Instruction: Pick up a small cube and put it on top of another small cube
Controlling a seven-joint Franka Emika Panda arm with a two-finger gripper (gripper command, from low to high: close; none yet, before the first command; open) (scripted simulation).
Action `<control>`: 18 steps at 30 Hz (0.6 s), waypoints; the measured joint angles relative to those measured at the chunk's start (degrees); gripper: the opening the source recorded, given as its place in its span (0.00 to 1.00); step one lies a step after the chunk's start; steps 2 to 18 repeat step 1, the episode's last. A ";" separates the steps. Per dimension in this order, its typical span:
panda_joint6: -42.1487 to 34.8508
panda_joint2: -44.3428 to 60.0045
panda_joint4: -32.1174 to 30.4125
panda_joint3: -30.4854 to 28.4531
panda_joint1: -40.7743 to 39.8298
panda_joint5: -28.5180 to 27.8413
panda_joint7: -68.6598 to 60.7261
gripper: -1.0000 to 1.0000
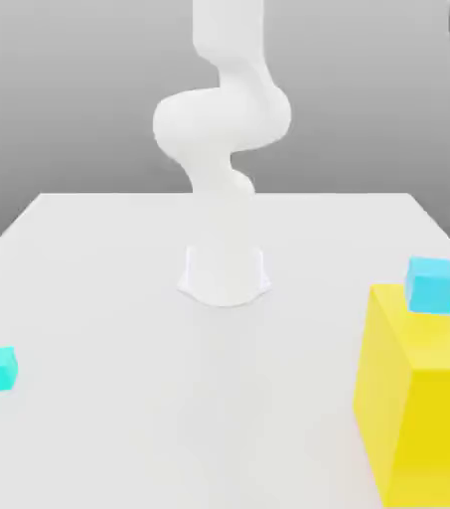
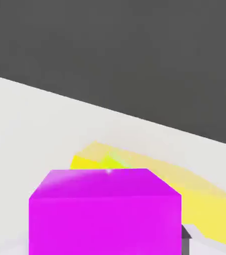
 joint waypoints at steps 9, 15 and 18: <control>0.00 0.00 0.00 0.00 0.00 0.00 0.00 1.00; 0.00 0.00 0.00 0.00 0.00 0.00 0.00 1.00; 0.00 0.00 0.00 0.00 0.00 0.00 0.00 1.00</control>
